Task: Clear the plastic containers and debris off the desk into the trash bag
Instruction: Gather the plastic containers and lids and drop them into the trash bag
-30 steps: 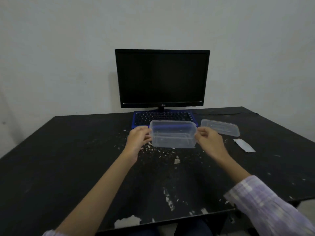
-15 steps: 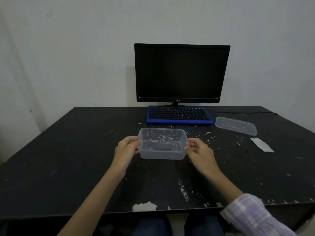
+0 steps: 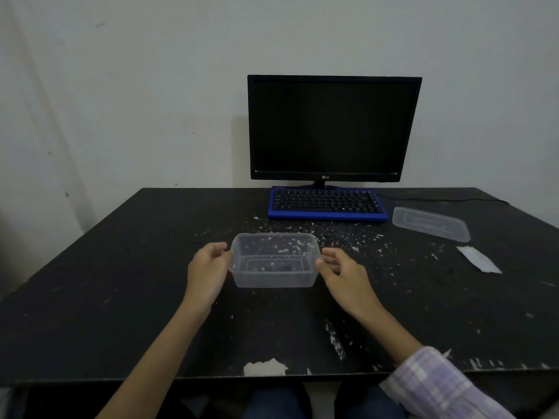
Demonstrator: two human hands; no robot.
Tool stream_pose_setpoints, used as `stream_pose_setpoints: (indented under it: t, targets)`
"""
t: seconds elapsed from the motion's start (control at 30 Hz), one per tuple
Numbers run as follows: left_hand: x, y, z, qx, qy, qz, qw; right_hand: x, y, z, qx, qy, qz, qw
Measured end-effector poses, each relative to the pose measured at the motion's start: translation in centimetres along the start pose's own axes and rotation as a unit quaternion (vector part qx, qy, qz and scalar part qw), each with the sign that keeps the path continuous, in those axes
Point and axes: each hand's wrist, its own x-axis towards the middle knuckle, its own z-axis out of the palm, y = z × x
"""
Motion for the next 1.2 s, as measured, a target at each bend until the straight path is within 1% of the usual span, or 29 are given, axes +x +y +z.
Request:
stream_pose_setpoints:
  t: [0.07, 0.17, 0.23, 0.3, 0.4, 0.57, 0.73, 0.93, 1.07, 1.2]
  targets:
    - [0.3, 1.0, 0.4, 0.023, 0.027, 0.054, 0.998, 0.3, 0.0, -1.0, -0.013, 0.005, 0.006, 1.000]
    - [1.0, 3.2, 2.1, 0.022, 0.029, 0.112, 0.993, 1.1, 0.1, -3.3, -0.039, 0.019, 0.011, 0.999]
    - [1.8, 5.2, 4.2, 0.025, 0.007, 0.137, 0.990, 2.0, 0.2, -5.5, -0.062, 0.029, 0.007, 0.998]
    - [2.3, 7.1, 7.1, 0.031, -0.038, 0.147, 0.988, 3.1, 0.4, -7.8, -0.089, 0.040, 0.008, 0.995]
    - [2.9, 9.6, 12.5, 0.035, -0.123, 0.135, 0.982, 4.9, 1.1, -11.6, -0.115, 0.061, 0.026, 0.991]
    - [3.8, 12.0, 21.5, 0.062, -0.219, 0.102, 0.969, 7.8, 3.7, -17.4, -0.167, 0.107, 0.071, 0.978]
    - [5.1, 12.6, 29.3, 0.119, -0.252, 0.073, 0.958, 10.8, 7.0, -21.8, -0.186, 0.133, 0.149, 0.962]
    - [7.8, 12.7, 36.3, 0.155, -0.278, 0.071, 0.946, 14.7, 10.8, -25.4, -0.221, 0.123, 0.220, 0.942]
    - [9.4, 12.4, 39.5, 0.181, -0.291, 0.069, 0.937, 16.5, 13.0, -26.9, -0.235, 0.108, 0.262, 0.930]
    - [11.0, 12.2, 41.9, 0.185, -0.291, 0.054, 0.937, 18.0, 14.7, -27.6, -0.247, 0.097, 0.275, 0.924]
